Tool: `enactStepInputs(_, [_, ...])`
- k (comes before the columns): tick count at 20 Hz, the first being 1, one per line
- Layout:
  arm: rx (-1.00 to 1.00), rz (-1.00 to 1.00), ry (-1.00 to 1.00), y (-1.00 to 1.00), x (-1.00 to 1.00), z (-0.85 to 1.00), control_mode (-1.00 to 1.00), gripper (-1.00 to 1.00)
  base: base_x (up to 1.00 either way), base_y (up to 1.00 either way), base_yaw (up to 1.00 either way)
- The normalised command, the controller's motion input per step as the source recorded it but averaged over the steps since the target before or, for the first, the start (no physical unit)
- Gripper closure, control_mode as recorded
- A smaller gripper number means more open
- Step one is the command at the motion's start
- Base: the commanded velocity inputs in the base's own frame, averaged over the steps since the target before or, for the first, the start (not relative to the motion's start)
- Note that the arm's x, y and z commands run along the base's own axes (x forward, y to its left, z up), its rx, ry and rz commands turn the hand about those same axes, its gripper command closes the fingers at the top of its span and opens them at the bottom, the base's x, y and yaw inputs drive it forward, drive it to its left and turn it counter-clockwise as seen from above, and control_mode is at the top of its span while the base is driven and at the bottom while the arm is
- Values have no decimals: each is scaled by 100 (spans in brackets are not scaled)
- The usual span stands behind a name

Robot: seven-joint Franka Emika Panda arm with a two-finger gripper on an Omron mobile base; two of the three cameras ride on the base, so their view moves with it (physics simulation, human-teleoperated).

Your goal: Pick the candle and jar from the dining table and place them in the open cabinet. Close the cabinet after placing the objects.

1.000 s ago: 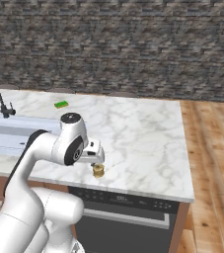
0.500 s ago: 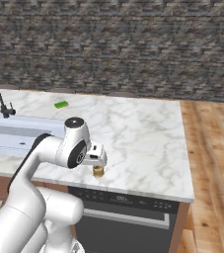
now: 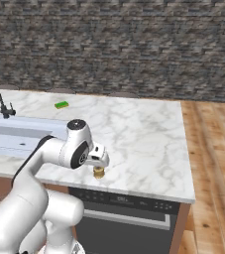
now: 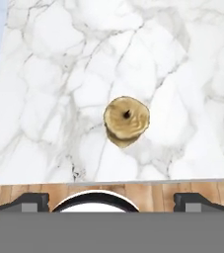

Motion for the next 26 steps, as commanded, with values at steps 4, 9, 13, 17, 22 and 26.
enactStepInputs(4, [0, -5, 0, -7, 24, -11, -100, -100, 0, 0, 0])
enactStepInputs(9, [0, -3, 0, -11, 30, -17, -100, -100, 0, 0, 0])
enactStepInputs(13, [0, -1, 1, -6, 21, -19, -100, -100, 0, 0, 0])
enactStepInputs(17, [0, -2, 1, 0, 19, -23, -100, -100, 0, 0, 0])
enactStepInputs(22, [0, -3, 2, 0, 21, -21, -100, -100, 0, 0, 0])
enactStepInputs(26, [0, -3, 3, 0, 19, -23, -100, -100, 0, 0, 0])
